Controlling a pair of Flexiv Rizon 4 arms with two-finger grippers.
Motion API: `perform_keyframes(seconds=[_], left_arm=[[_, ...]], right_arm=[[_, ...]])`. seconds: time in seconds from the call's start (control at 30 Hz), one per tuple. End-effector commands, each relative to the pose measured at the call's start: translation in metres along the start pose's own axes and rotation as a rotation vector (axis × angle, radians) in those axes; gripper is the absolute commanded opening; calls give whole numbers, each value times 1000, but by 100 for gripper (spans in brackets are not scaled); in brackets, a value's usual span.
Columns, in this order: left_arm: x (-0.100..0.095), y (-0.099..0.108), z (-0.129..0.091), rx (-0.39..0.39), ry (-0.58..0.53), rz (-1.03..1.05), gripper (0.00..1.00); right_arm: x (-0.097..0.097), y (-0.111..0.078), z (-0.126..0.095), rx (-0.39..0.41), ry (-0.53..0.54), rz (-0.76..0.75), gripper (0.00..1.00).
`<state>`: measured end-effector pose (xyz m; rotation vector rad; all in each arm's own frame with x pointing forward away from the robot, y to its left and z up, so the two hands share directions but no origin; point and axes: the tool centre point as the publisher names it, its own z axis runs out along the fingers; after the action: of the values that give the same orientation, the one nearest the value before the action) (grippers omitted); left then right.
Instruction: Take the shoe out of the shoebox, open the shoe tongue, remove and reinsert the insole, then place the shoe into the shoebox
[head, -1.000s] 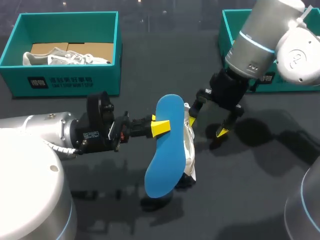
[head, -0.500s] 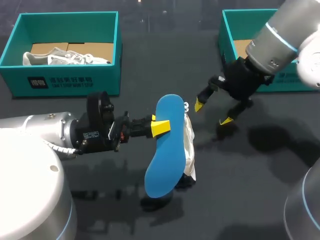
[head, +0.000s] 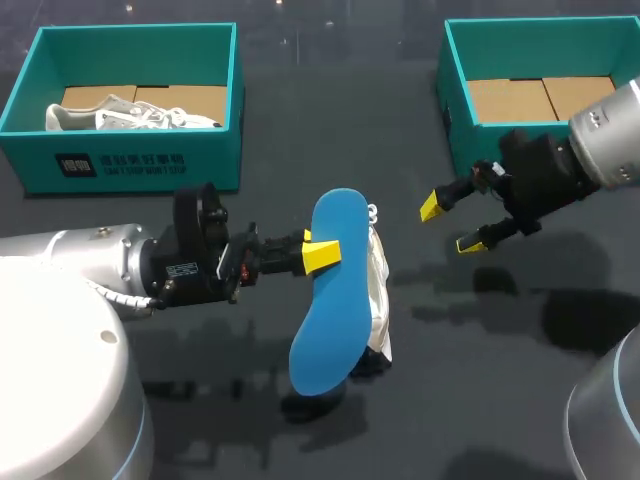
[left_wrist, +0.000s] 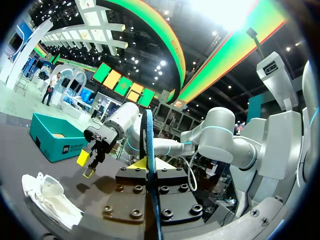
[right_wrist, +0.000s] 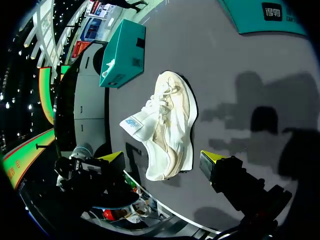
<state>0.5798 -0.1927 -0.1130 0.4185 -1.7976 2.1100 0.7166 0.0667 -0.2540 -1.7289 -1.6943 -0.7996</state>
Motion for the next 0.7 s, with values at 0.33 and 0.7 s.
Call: perform_keyframes(seconds=[0.33, 0.7], left_arm=[[1, 1, 0, 2, -2, 1, 0], [1, 1, 0, 2, -2, 1, 0]], right_arm=[[24, -10, 6, -239, 249, 19, 100], [26, -9, 5, -250, 292, 18, 100]])
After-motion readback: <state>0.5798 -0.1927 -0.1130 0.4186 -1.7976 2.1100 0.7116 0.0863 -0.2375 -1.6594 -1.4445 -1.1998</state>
